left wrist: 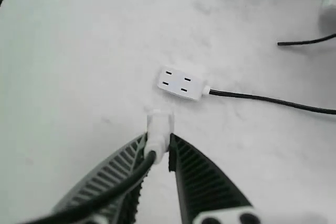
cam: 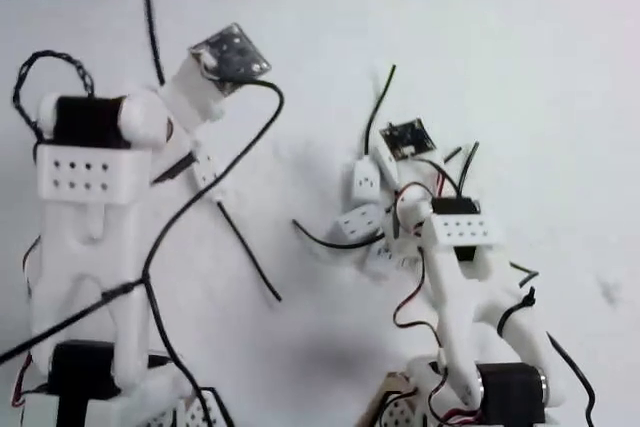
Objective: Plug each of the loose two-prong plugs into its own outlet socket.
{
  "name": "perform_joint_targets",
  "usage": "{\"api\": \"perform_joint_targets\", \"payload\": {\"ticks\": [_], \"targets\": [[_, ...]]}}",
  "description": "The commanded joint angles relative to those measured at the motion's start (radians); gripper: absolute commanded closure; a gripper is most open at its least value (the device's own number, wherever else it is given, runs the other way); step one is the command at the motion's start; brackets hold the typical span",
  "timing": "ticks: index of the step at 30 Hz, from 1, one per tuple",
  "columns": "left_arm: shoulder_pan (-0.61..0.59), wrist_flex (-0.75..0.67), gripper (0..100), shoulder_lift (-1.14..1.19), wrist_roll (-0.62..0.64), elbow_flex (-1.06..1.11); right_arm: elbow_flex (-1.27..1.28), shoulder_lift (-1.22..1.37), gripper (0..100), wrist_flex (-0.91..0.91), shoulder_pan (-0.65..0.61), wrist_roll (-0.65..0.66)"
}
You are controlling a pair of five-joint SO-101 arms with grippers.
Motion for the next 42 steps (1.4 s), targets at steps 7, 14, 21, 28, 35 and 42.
{"api": "perform_joint_targets", "payload": {"ticks": [7,14,21,28,35,42], "targets": [[-0.013,-0.144,98,0.153,-0.064,-0.034,0.011,-0.005,98.0,-0.030,0.021,0.005],[-0.012,-0.235,98,0.303,-0.064,-0.034,-0.029,0.094,98.0,-0.044,0.051,0.002],[-0.012,-0.282,98,0.414,-0.064,-0.032,-0.032,0.104,98.0,-0.050,0.051,0.000],[-0.050,-0.342,98,0.456,-0.063,-0.021,-0.032,0.108,98.0,-0.064,0.050,0.000],[-0.042,-0.493,98,0.447,-0.063,0.121,-0.032,0.110,98.0,-0.067,0.044,0.000],[-0.036,-0.497,98,0.449,-0.063,0.137,-0.032,0.111,98.0,-0.067,0.044,0.000]]}}
